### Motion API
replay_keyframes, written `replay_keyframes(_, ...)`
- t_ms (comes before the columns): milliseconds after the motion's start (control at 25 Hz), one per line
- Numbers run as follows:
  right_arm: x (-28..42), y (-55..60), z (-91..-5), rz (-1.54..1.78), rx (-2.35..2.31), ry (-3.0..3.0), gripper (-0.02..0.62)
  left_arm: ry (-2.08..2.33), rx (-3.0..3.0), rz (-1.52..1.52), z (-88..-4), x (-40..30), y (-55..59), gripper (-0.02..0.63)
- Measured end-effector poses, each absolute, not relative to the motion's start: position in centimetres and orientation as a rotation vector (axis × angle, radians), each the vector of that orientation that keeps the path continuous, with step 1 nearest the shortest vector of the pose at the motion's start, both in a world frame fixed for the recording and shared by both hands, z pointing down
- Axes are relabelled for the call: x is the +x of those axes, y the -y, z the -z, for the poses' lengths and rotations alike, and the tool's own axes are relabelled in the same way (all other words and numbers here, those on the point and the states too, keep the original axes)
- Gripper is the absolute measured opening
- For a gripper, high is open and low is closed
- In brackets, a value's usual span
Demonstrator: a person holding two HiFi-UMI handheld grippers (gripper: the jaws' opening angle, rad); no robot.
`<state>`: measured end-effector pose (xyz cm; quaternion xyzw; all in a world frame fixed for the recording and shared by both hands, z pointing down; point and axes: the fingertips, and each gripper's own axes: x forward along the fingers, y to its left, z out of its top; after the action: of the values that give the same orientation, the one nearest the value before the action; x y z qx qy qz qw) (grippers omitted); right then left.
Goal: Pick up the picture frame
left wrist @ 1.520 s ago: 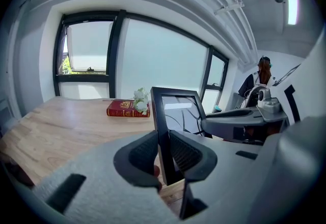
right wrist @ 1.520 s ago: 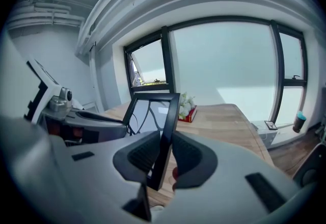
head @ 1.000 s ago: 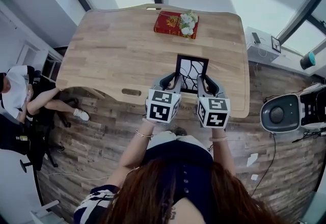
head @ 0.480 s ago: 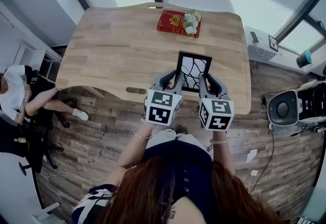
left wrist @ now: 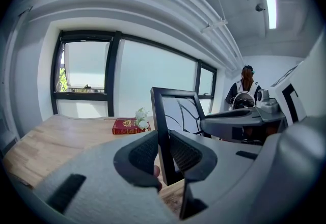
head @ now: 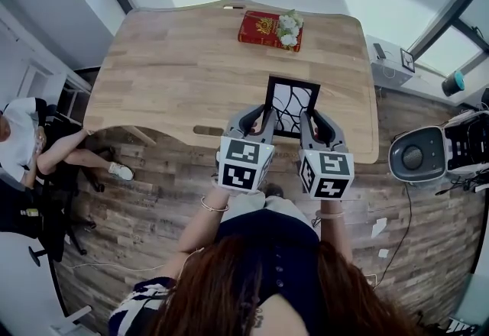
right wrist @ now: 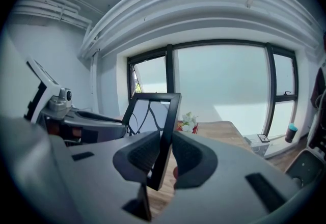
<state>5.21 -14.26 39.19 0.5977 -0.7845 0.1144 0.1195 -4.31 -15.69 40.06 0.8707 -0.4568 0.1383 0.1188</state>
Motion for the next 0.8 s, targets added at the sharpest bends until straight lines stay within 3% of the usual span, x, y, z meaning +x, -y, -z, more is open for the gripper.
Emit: replay_keyframes(800, 3.6, 9.5, -37.6, -0.289, 1.819, 2.271, 0.078, 1.299, 2.607, -0.364, -38.3, -5.8, 11.1, 0.086)
